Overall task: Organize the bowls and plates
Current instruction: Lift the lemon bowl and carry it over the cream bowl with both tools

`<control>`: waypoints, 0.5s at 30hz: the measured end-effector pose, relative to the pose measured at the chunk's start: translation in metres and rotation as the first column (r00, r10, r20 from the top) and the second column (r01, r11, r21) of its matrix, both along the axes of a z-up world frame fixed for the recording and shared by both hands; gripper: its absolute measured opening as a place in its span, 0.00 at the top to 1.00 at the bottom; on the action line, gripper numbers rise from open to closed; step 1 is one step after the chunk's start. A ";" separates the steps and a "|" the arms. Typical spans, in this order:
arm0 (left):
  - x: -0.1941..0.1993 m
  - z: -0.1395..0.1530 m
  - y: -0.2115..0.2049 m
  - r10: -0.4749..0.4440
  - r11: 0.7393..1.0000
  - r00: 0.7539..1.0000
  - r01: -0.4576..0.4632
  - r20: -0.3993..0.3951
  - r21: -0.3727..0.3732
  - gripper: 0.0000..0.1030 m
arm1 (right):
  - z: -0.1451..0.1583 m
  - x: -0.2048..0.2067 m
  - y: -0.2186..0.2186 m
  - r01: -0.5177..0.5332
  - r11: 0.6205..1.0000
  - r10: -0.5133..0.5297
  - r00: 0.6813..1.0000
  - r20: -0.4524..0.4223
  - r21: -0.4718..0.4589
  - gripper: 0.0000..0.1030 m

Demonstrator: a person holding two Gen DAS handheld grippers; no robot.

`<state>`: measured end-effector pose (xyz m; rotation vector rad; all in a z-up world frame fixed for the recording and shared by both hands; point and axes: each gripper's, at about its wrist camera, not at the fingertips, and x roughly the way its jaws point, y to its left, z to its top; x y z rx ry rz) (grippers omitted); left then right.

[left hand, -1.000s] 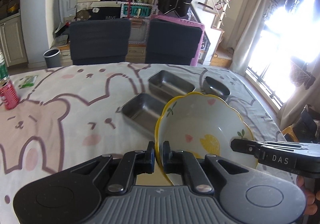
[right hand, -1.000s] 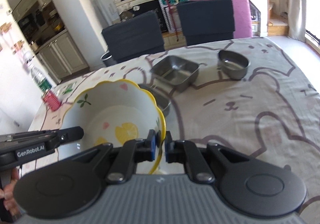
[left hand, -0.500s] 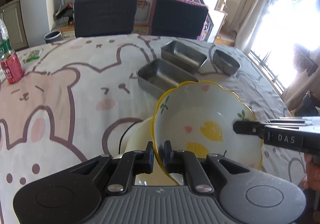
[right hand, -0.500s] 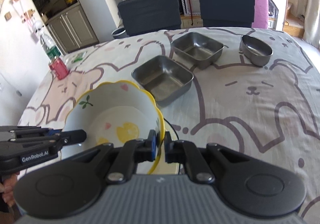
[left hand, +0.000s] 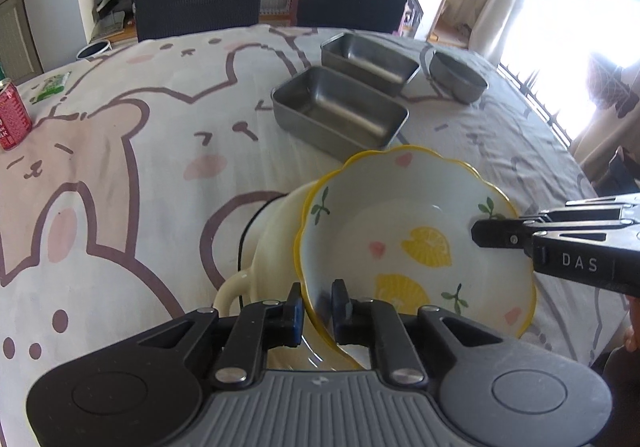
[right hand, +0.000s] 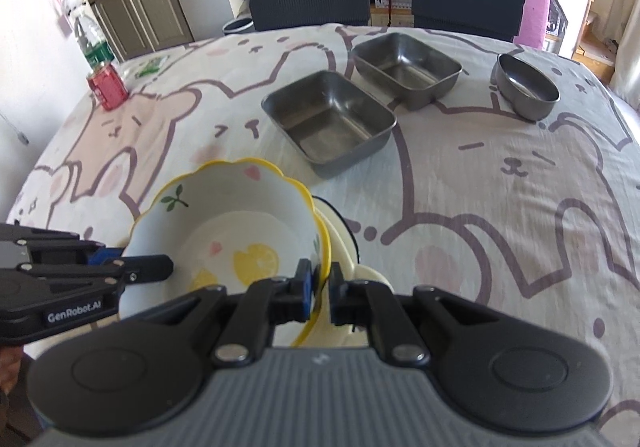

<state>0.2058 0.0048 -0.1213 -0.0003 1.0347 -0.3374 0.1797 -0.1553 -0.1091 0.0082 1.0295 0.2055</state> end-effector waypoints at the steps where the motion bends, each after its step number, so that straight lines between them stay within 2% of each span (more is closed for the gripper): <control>1: 0.001 -0.002 -0.001 -0.005 1.000 1.000 0.005 -0.008 0.004 0.84 | -0.001 0.000 0.001 -0.002 1.000 0.002 1.000 -0.005 -0.007 0.91; 15: 0.003 -0.020 -0.014 -0.045 0.997 0.998 0.049 -0.053 0.068 0.81 | -0.009 0.004 0.006 -0.043 0.996 0.041 0.999 -0.022 -0.073 0.92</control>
